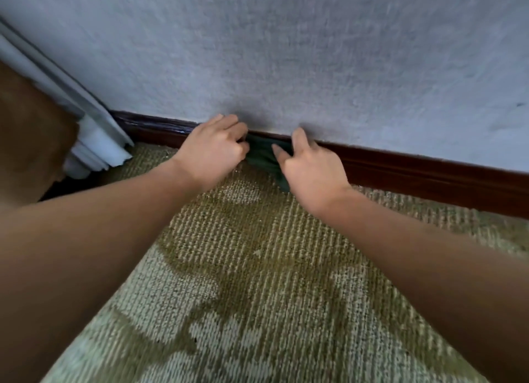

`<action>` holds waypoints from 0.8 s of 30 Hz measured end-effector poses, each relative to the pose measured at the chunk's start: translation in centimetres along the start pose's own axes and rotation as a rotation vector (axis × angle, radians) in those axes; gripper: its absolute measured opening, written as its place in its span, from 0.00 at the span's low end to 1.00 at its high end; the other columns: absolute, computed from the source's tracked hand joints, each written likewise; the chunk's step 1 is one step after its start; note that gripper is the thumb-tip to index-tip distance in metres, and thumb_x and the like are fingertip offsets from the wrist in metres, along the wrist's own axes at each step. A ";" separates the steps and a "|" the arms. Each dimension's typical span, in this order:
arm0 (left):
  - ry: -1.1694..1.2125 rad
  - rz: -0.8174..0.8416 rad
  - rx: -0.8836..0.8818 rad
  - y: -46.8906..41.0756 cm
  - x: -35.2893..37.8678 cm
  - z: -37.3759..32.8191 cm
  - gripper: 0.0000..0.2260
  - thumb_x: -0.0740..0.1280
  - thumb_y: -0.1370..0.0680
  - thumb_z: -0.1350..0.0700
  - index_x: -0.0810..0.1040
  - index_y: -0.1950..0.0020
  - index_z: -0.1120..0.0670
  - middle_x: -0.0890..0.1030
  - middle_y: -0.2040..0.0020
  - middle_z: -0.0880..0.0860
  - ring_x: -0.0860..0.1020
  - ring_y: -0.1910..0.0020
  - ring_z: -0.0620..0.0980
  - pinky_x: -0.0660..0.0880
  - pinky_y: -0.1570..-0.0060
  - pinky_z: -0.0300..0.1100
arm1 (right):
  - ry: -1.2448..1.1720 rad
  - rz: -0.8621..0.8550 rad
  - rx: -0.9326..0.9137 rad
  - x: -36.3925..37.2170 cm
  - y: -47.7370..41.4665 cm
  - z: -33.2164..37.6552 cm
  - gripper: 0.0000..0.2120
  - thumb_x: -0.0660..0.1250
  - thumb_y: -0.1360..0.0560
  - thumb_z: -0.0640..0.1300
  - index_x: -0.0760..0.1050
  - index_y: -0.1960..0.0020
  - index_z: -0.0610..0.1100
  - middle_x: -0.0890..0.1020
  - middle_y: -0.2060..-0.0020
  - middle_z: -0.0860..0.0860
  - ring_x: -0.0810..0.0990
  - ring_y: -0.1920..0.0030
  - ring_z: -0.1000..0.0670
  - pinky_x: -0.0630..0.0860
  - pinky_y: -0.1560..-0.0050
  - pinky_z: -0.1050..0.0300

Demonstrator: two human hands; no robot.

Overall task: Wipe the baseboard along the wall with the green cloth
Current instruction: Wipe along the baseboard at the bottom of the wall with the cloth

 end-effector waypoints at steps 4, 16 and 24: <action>-0.052 0.018 0.026 0.1 -0.9 0.2 0.05 0.68 0.35 0.66 0.83 0.62 0.63 0.79 0.63 0.61 0.79 0.59 0.60 0.75 0.59 0.46 | -0.010 -0.009 0.010 -0.1 -0.2 0.3 0.23 0.53 0.21 0.37 0.56 0.27 0.43 0.60 0.36 0.38 0.70 0.41 0.39 0.71 0.50 0.49; -0.019 -0.088 0.075 0.1 1.5 1.0 0.12 0.60 0.32 0.63 0.83 0.63 0.62 0.80 0.64 0.58 0.79 0.60 0.58 0.75 0.61 0.43 | 0.138 -0.008 -0.012 0.2 -0.1 0.8 0.30 0.60 0.24 0.34 0.51 0.26 0.40 0.61 0.39 0.39 0.71 0.43 0.40 0.71 0.48 0.51; 0.174 -0.220 -0.043 1.4 3.6 1.6 0.16 0.55 0.31 0.63 0.83 0.61 0.65 0.79 0.64 0.61 0.79 0.62 0.59 0.76 0.61 0.45 | 0.295 0.065 -0.164 -0.4 -1.3 0.9 0.27 0.54 0.23 0.36 0.48 0.26 0.39 0.60 0.43 0.41 0.72 0.49 0.42 0.64 0.60 0.52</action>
Point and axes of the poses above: each hand's wrist, its own y-axis away from the middle knuckle, its own x-axis out of the palm, z = x × y, the point moved 4 cm from there along -y, towards the middle knuckle
